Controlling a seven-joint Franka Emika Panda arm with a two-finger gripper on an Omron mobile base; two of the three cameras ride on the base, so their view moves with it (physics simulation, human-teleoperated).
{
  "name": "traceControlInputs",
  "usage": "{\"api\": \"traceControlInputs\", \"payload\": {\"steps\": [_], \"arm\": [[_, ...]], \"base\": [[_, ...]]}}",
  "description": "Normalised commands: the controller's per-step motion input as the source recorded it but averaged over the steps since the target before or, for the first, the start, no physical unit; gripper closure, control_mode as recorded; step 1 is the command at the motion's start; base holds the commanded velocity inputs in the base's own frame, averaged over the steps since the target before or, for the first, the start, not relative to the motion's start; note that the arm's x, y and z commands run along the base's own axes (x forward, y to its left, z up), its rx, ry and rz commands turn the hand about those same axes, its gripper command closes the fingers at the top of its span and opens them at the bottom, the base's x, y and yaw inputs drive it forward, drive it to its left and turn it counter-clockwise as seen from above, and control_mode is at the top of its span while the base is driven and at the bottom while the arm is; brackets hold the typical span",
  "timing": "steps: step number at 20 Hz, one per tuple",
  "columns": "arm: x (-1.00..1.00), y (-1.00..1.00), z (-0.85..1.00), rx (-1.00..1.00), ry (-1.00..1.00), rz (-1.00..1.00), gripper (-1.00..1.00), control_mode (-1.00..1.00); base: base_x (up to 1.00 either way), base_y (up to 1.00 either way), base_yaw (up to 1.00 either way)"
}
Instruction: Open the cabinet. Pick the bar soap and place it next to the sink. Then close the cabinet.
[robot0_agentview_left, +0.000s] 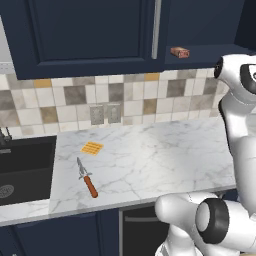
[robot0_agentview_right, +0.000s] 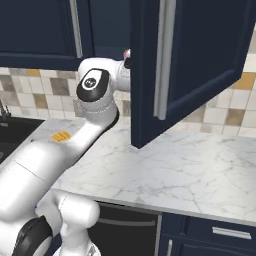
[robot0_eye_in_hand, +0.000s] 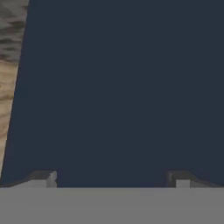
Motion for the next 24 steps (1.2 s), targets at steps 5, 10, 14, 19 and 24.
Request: {"api": "traceControlInputs", "payload": {"steps": [5,10,14,19,24], "arm": [[-0.12,-0.67,0.00,0.03,0.00,-0.11,-1.00,-1.00],[-0.13,-0.41,0.00,0.06,0.00,-0.06,-1.00,-1.00],[-0.02,0.17,0.00,0.11,0.00,0.08,-1.00,-1.00],[-0.13,0.31,0.00,0.28,-0.04,0.23,-1.00,-1.00],[-0.15,0.22,0.00,0.28,-0.11,0.35,-1.00,-1.00]], "base": [[0.00,0.00,0.00],[0.00,0.00,0.00],[0.00,0.00,0.00],[0.00,0.00,0.00],[0.00,0.00,0.00]]}}
